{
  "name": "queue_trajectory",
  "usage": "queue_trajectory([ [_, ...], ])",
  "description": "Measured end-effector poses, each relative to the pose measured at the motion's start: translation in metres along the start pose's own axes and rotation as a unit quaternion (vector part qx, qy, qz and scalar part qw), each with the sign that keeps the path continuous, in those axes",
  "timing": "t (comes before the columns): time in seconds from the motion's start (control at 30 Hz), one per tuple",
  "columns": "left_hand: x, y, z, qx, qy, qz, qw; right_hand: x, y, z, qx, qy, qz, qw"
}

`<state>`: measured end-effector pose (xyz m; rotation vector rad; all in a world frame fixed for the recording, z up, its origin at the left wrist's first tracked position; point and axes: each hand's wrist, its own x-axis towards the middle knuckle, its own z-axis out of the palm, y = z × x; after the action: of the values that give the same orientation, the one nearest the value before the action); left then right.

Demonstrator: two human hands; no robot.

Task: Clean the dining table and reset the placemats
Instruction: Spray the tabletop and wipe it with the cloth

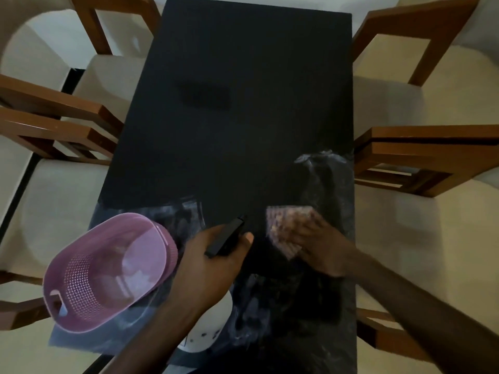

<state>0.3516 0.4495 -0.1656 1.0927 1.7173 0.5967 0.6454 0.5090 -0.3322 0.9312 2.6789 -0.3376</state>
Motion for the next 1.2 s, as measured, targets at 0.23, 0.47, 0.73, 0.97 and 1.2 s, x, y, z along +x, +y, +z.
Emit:
queue_trajectory([
  [0.23,0.011,-0.004,0.007,-0.016,0.027,0.011,0.999,0.125,0.087,-0.059,0.162,0.053,0.272,0.947],
  [0.47,0.023,-0.002,0.013,-0.003,0.055,0.010,0.998,0.242,0.032,-0.091,0.125,0.040,0.130,0.983],
  [0.73,0.021,0.005,0.020,-0.014,0.043,0.007,0.999,0.093,-0.073,-0.027,0.086,0.090,-0.113,0.986],
  [0.97,0.018,0.005,0.037,0.002,-0.018,0.014,1.000,-0.035,0.018,0.020,0.046,0.040,0.023,0.998],
  [1.2,0.019,0.017,0.060,0.020,-0.077,0.027,0.996,0.005,0.148,-0.016,0.133,0.052,0.293,0.945],
])
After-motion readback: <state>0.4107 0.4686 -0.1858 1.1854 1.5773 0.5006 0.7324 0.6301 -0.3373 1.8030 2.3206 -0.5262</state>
